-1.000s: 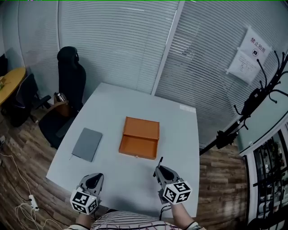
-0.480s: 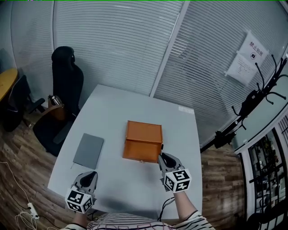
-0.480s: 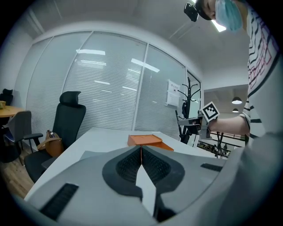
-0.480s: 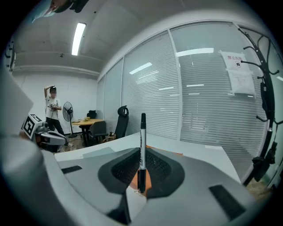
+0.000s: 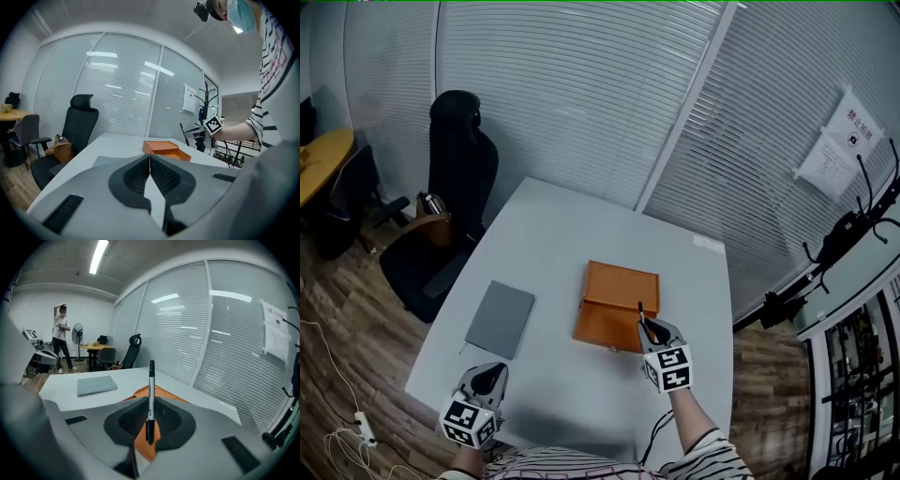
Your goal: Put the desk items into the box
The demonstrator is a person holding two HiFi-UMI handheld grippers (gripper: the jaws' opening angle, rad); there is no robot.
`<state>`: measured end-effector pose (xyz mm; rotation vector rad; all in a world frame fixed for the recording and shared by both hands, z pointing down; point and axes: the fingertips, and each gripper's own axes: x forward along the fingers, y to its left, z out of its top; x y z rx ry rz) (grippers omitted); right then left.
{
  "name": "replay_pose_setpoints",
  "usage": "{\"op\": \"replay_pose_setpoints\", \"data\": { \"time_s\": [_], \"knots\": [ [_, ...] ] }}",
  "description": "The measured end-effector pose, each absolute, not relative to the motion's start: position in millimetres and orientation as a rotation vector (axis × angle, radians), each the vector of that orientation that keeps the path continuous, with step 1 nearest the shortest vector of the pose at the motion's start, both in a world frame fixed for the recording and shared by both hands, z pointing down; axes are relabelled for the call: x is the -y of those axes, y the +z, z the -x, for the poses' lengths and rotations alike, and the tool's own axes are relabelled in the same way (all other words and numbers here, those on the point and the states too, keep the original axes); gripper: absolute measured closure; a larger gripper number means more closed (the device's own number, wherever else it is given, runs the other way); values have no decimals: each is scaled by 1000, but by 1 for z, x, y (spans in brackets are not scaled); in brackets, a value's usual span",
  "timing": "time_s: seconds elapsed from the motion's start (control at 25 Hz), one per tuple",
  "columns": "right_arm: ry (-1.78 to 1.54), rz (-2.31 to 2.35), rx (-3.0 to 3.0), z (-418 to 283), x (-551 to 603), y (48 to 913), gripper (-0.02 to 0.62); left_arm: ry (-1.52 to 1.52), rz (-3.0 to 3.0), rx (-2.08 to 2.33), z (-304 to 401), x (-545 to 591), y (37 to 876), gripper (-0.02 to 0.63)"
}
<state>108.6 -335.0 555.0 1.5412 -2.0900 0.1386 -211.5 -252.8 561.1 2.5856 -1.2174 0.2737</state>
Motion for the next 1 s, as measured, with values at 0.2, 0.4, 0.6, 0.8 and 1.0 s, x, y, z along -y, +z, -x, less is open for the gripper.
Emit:
{"op": "replay_pose_setpoints", "data": {
  "time_s": [0.2,0.4,0.6,0.8,1.0],
  "knots": [
    [109,-1440,2034,-104,355,580,538,272,-2553,1252,222,262,568,581],
    [137,-1344,2003,-97,371,603,538,267,-2535,1255,224,269,572,581],
    [163,-1257,1972,-90,382,627,538,274,-2526,1255,226,273,575,581],
    [186,-1191,1955,-82,389,646,538,277,-2510,1280,233,280,577,581],
    [215,-1105,1918,-79,394,669,538,282,-2500,1286,235,284,579,581]
  ]
}}
